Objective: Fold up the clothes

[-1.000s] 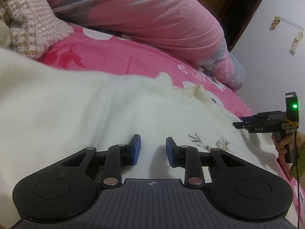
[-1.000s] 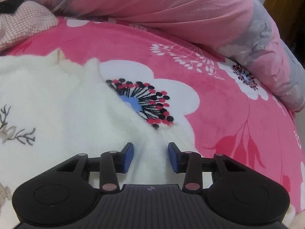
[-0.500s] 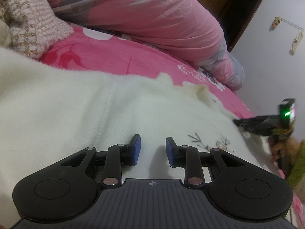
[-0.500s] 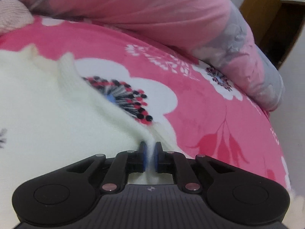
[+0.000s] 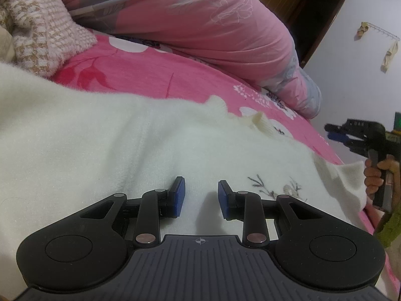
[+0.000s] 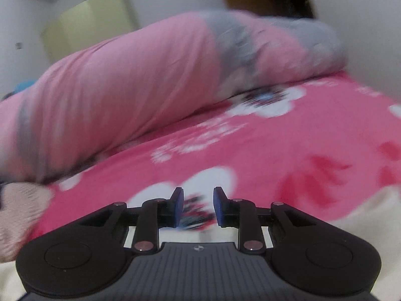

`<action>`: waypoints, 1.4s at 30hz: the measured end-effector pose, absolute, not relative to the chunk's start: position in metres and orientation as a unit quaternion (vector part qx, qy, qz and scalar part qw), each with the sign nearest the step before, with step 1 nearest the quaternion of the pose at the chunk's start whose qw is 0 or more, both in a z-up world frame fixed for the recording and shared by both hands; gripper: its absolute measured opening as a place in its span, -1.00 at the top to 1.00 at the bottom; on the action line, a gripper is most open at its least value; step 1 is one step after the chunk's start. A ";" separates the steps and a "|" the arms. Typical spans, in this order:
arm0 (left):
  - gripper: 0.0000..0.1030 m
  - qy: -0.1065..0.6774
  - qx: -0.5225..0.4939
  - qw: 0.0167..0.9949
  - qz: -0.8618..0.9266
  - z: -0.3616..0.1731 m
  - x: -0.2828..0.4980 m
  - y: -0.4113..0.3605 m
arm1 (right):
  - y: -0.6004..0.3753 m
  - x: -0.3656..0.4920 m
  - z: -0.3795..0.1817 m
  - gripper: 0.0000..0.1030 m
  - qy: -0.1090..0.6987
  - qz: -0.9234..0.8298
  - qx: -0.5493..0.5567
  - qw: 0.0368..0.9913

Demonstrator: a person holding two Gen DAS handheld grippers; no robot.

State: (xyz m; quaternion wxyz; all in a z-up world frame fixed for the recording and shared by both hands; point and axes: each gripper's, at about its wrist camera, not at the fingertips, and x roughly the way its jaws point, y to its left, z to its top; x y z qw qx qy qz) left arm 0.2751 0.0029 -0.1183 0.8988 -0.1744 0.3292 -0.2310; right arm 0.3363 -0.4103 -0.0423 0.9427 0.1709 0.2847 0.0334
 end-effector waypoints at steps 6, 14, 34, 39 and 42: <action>0.44 0.329 -0.175 0.899 -0.231 -0.118 0.275 0.003 | -0.328 0.360 -0.085 0.50 0.355 0.146 0.045 0.922; 0.44 0.325 -0.190 0.897 -0.233 -0.118 0.273 0.007 | -0.349 0.378 -0.076 0.68 0.339 0.023 0.078 0.937; 0.42 0.318 -0.215 0.908 -0.167 -0.105 0.227 0.052 | -0.117 0.405 -0.096 0.78 0.378 0.271 -0.062 0.883; 0.41 0.287 -0.202 0.929 -0.118 -0.090 0.216 0.056 | -0.126 0.387 -0.066 0.70 0.370 0.283 -0.044 0.884; 0.41 0.303 -0.199 0.927 -0.098 -0.093 0.220 0.056 | -0.117 0.366 -0.053 0.69 0.377 0.367 -0.042 0.849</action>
